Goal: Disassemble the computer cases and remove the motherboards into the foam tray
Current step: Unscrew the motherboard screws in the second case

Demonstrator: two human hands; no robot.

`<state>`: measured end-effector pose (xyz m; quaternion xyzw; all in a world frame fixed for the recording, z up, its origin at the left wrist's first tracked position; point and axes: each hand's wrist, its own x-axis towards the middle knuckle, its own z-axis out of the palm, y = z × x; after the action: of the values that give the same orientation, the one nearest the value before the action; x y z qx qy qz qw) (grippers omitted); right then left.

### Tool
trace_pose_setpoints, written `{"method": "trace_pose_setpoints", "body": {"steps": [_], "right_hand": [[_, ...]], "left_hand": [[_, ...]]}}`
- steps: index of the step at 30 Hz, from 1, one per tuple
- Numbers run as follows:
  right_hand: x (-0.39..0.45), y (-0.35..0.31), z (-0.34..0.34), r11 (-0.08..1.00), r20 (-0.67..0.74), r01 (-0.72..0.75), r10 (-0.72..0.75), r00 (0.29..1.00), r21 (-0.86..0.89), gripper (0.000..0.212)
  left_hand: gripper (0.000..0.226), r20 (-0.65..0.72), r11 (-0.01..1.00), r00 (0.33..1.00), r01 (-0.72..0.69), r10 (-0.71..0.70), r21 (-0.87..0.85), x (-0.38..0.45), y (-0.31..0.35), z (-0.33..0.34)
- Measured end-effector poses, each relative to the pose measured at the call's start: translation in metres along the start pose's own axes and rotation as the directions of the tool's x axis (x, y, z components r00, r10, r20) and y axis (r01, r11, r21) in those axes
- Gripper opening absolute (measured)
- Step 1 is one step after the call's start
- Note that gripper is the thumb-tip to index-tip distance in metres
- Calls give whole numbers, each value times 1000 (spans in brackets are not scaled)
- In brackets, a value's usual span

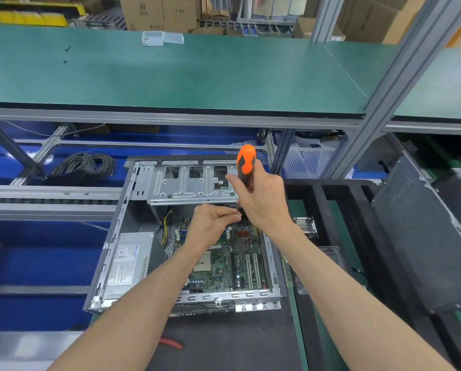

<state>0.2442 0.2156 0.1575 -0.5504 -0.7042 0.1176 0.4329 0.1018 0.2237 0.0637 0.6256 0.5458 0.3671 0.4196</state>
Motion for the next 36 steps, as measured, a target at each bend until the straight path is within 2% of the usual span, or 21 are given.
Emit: {"method": "trace_pose_setpoints", "body": {"steps": [14, 36], "right_hand": [[-1, -5, 3, 999, -63, 28, -29, 998, -21, 31], [-3, -3, 8, 999, -41, 36, -37, 998, -30, 30]], "left_hand": [[12, -5, 999, 999, -34, 34, 15, -1, 4, -3], [16, 5, 1000, 1000, 1, -1, 16, -3, 3, -4]]}}
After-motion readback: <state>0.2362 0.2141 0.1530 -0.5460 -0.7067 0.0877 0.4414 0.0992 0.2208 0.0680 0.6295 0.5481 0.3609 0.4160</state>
